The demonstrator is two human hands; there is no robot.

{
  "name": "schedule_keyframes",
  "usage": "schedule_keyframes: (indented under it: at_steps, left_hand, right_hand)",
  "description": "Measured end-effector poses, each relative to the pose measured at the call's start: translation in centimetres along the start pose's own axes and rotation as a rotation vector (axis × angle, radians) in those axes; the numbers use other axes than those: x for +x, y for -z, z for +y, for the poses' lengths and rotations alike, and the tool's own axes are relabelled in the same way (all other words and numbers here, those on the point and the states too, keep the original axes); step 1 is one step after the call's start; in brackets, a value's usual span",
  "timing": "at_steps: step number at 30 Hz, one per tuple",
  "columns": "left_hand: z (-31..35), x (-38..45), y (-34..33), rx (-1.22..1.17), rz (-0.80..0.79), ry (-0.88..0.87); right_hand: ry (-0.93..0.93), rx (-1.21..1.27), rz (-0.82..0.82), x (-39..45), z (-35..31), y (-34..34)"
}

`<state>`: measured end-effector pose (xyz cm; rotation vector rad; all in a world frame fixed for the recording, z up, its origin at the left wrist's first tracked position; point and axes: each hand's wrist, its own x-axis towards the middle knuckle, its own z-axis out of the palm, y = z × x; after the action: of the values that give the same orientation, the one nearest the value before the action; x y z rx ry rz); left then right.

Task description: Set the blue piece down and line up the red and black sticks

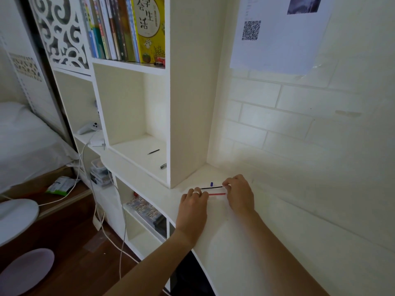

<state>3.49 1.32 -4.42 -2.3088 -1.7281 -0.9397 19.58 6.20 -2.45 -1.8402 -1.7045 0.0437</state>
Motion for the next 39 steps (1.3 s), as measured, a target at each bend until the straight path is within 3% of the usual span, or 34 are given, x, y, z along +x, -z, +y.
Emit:
schedule_keyframes:
  at_steps: [7, 11, 18, 24, 39]
  left_hand:
    - [0.0, 0.0, -0.1, 0.010, 0.010, 0.017]
    - [0.0, -0.2, 0.0, 0.018, 0.034, 0.048]
    - [0.2, -0.3, 0.4, 0.038, 0.026, 0.082]
    - [0.3, -0.3, 0.7, 0.041, 0.033, 0.081]
    - [0.1, -0.4, 0.7, -0.016, 0.031, 0.066]
  right_hand:
    - [0.152, 0.056, 0.018, -0.7, 0.3, -0.1]
    - [0.250, 0.080, -0.115, -1.7, 0.2, -0.6]
    - [0.201, 0.001, -0.096, -2.8, 0.4, 0.3]
    - [0.032, 0.025, 0.088, -4.6, 1.1, 0.6]
    - [0.173, 0.063, 0.111, -4.9, 0.8, 0.5]
